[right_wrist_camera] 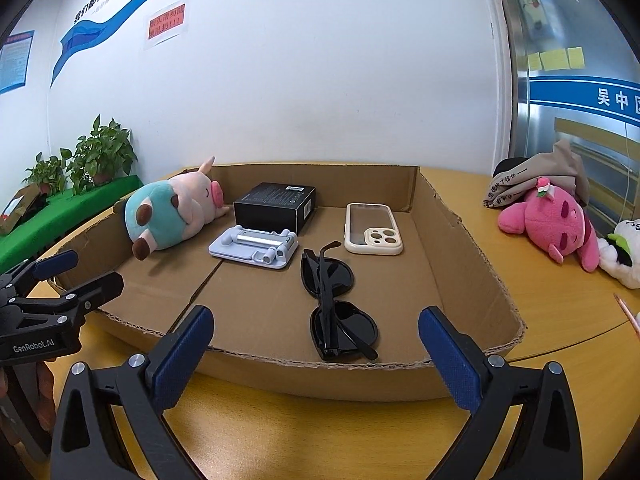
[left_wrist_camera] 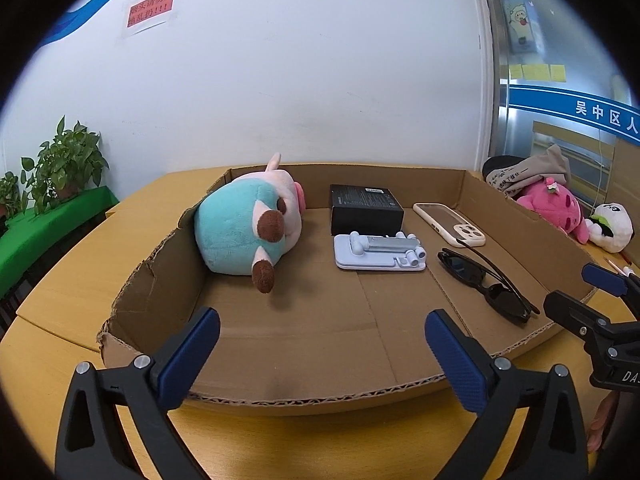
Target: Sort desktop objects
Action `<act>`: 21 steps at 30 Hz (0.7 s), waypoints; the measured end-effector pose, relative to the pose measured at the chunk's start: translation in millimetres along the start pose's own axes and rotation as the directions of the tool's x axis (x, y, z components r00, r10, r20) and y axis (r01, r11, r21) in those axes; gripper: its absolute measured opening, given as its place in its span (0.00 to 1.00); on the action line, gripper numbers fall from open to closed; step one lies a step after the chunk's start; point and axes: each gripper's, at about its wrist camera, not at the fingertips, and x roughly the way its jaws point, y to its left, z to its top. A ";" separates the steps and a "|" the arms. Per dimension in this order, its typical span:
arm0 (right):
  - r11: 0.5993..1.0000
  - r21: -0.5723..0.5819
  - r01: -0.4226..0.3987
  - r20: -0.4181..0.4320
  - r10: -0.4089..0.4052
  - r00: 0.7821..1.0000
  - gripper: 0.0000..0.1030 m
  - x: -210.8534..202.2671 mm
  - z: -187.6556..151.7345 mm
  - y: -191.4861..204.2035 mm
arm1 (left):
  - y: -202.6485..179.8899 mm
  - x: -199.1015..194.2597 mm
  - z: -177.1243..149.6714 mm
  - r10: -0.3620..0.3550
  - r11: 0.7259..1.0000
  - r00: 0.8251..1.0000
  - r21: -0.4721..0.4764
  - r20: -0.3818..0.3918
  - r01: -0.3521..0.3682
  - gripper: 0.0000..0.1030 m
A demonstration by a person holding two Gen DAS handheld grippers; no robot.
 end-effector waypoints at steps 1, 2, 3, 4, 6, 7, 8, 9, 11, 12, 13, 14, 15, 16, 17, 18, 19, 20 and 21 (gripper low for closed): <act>1.000 0.000 0.000 0.000 0.000 1.000 1.00 -0.1 0.0 0.1 | -0.2 -0.1 0.1 0.000 1.000 1.000 0.000 0.000 0.000 0.99; 1.000 -0.001 0.001 0.000 -0.001 1.000 1.00 -0.1 0.0 0.2 | -0.3 -0.1 -0.1 0.001 1.000 1.000 0.000 0.001 -0.001 0.99; 1.000 0.000 0.001 0.000 -0.001 1.000 1.00 -0.1 0.0 0.1 | -0.3 -0.2 -0.1 0.001 1.000 1.000 0.001 0.001 -0.001 0.99; 1.000 0.000 0.001 0.000 -0.001 1.000 1.00 -0.2 0.0 0.1 | -0.3 -0.1 -0.1 0.001 1.000 1.000 0.001 0.001 -0.001 0.99; 1.000 0.000 0.000 0.000 0.000 1.000 1.00 -0.1 0.1 0.1 | -0.4 -0.1 0.0 0.001 1.000 1.000 0.000 0.000 -0.001 0.99; 1.000 -0.001 0.001 0.000 -0.001 1.000 1.00 -0.1 0.1 0.2 | -0.3 -0.1 -0.1 0.001 1.000 1.000 0.000 0.000 -0.001 0.99; 1.000 -0.001 0.001 0.000 -0.001 1.000 1.00 -0.1 0.1 0.1 | -0.2 0.1 0.1 0.000 1.000 1.000 0.001 0.000 0.000 0.99; 1.000 -0.001 0.001 0.000 -0.001 1.000 1.00 -0.2 0.1 0.1 | -0.2 0.3 0.2 0.000 1.000 1.000 0.000 0.000 0.000 0.99; 1.000 -0.001 0.001 0.000 -0.001 1.000 1.00 -0.1 0.3 0.1 | -0.4 0.0 0.0 0.001 1.000 1.000 0.001 0.000 -0.001 0.99; 1.000 0.000 0.000 0.000 0.000 1.000 1.00 -0.1 0.4 0.0 | -0.2 0.2 0.1 0.000 1.000 1.000 0.001 0.000 0.000 0.99; 1.000 -0.001 0.001 0.000 -0.001 1.000 1.00 -0.1 0.4 0.1 | -0.2 0.3 0.1 0.000 1.000 1.000 0.000 0.000 0.000 0.99; 1.000 0.000 0.000 0.000 0.000 1.000 1.00 -0.1 0.5 0.0 | -0.3 0.2 0.0 0.001 1.000 1.000 0.001 0.000 -0.001 0.99; 1.000 -0.001 0.001 0.000 -0.001 1.000 1.00 -0.2 0.5 0.1 | -0.2 0.2 0.0 0.000 1.000 1.000 0.001 0.000 0.000 0.99; 1.000 0.000 0.000 0.000 0.000 1.000 1.00 -0.2 0.5 0.0 | -0.3 0.1 0.0 0.000 1.000 1.000 0.001 0.000 0.000 0.99; 1.000 0.000 0.000 0.000 0.000 1.000 1.00 -0.1 0.6 0.0 | -0.2 0.3 0.0 0.000 1.000 1.000 0.000 0.000 0.000 0.99; 1.000 0.000 0.000 0.000 0.000 1.000 1.00 -0.3 0.5 0.1 | -0.3 0.2 0.0 0.001 1.000 1.000 -0.001 0.000 -0.001 0.99; 1.000 -0.001 0.001 0.000 -0.001 1.000 1.00 -0.2 0.6 0.1 | -0.6 -0.2 -0.5 0.003 1.000 1.000 -0.003 0.000 -0.003 0.99; 1.000 -0.001 0.001 0.000 -0.001 1.000 1.00 -0.2 0.6 0.0 | -0.9 -0.3 -0.6 0.003 1.000 1.000 -0.003 0.000 -0.003 0.99; 1.000 -0.001 0.001 -0.001 -0.001 1.000 1.00 -0.4 0.7 -0.1 | -1.3 -0.8 -1.0 0.004 1.000 1.000 -0.004 0.000 -0.004 0.99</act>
